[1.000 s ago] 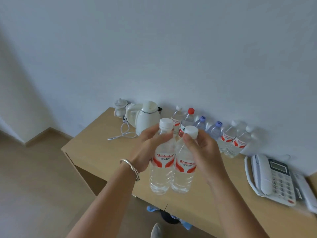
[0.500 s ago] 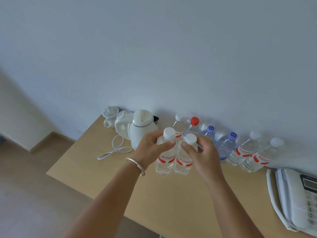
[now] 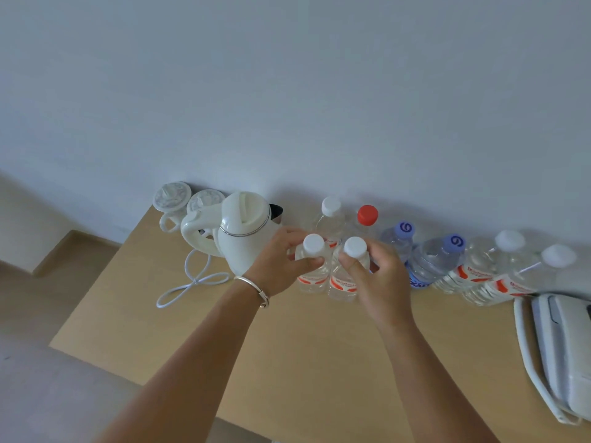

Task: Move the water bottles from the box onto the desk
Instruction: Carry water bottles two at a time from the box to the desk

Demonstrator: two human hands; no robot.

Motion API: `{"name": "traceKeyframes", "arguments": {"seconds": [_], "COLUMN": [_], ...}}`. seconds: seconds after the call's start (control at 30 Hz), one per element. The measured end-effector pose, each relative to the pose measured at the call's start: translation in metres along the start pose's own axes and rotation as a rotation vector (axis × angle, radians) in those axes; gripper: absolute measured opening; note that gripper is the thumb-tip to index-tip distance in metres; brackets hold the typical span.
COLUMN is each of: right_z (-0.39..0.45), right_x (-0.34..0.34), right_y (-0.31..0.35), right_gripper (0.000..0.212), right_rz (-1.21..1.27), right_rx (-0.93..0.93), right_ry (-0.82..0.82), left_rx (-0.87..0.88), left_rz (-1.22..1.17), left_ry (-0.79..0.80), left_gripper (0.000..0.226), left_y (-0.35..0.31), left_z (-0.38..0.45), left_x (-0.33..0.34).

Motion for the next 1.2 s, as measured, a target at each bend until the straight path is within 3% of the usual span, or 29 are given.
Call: {"name": "traceKeyframes", "arguments": {"seconds": [0.43, 0.73, 0.9, 1.07, 1.2], "right_z": [0.006, -0.003, -0.009, -0.017, -0.032], "right_x": [0.002, 0.004, -0.007, -0.021, -0.037], "right_y": [-0.008, 0.000, 0.014, 0.034, 0.052], "right_gripper": [0.016, 0.023, 0.047, 0.047, 0.043], "right_rz": [-0.018, -0.075, -0.115, -0.133, -0.289], "right_rx": [0.068, 0.100, 0.165, 0.132, 0.064], "right_ry": [-0.073, -0.089, -0.049, -0.100, -0.190], "left_rx": [0.055, -0.002, 0.076, 0.191, 0.185], "left_rz": [-0.058, -0.120, 0.035, 0.166, 0.579], "left_ry": [0.036, 0.017, 0.011, -0.034, -0.102], "left_gripper": [0.037, 0.044, 0.060, 0.065, 0.071], "left_y": [0.008, 0.012, -0.002, -0.034, -0.068], "left_z": [0.021, 0.015, 0.005, -0.013, -0.033], "left_x": [0.012, 0.010, 0.007, -0.006, -0.012]}}
Point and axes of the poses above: each hand's wrist, its own z-axis towards the middle knuckle, its own x-axis out of the palm, y = z × x, the point moved 4 cm from there along z, towards the middle knuckle, and after that the axes turned 4 degrees about -z, right-handed, at the moved point
